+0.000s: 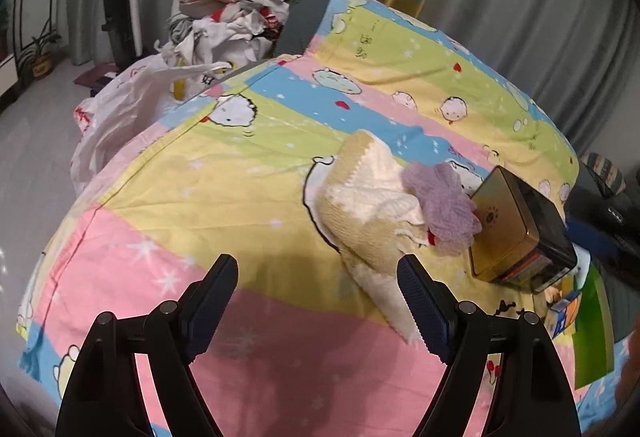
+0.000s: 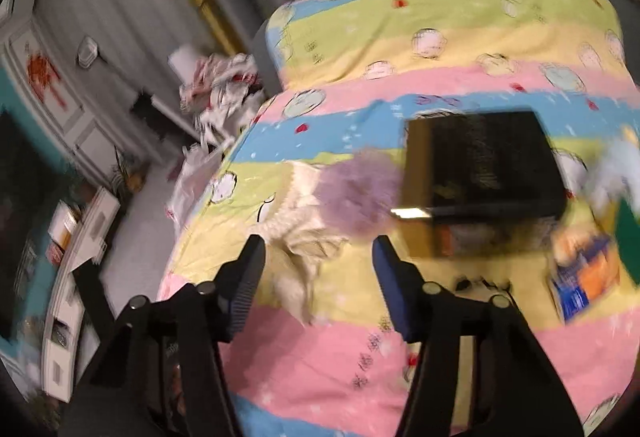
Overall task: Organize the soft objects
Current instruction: 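Grasp the lavender mesh bath puff with the right gripper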
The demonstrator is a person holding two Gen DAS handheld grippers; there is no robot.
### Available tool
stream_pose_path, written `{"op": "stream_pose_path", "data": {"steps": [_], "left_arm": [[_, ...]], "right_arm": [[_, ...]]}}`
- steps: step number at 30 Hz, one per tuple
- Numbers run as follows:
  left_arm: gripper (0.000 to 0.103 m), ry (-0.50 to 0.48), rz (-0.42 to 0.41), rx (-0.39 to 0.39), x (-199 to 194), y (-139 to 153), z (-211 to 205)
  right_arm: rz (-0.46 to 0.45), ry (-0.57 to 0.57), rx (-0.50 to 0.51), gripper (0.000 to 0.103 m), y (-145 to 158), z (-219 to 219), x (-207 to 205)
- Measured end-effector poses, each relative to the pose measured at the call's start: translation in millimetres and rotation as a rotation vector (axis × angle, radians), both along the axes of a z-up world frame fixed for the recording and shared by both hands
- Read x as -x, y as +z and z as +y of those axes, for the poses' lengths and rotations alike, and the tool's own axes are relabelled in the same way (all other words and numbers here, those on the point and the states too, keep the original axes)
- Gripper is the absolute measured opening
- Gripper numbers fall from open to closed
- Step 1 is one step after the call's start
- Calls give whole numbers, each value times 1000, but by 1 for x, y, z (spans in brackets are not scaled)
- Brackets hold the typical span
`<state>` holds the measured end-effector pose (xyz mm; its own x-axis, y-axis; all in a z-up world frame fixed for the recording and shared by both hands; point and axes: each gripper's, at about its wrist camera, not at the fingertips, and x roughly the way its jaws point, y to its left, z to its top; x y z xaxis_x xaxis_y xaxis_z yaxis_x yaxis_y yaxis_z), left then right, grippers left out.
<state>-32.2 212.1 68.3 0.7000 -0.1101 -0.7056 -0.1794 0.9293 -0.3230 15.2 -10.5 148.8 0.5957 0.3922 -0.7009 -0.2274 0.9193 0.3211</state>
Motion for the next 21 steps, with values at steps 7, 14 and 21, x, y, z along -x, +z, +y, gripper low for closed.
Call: {"op": "stream_pose_path", "data": {"steps": [7,14,21], "left_arm": [[83,-1,12,24,-2,0,11],[83,7,20,52,0,2,20],[83,-19,24,136,-1,1,22]], "right_arm": [[84,-28,265,52,-43,63,-73],[162,-65,341,51,-78,69,-116],[158,-55,309,10,-87,61,-112]]}}
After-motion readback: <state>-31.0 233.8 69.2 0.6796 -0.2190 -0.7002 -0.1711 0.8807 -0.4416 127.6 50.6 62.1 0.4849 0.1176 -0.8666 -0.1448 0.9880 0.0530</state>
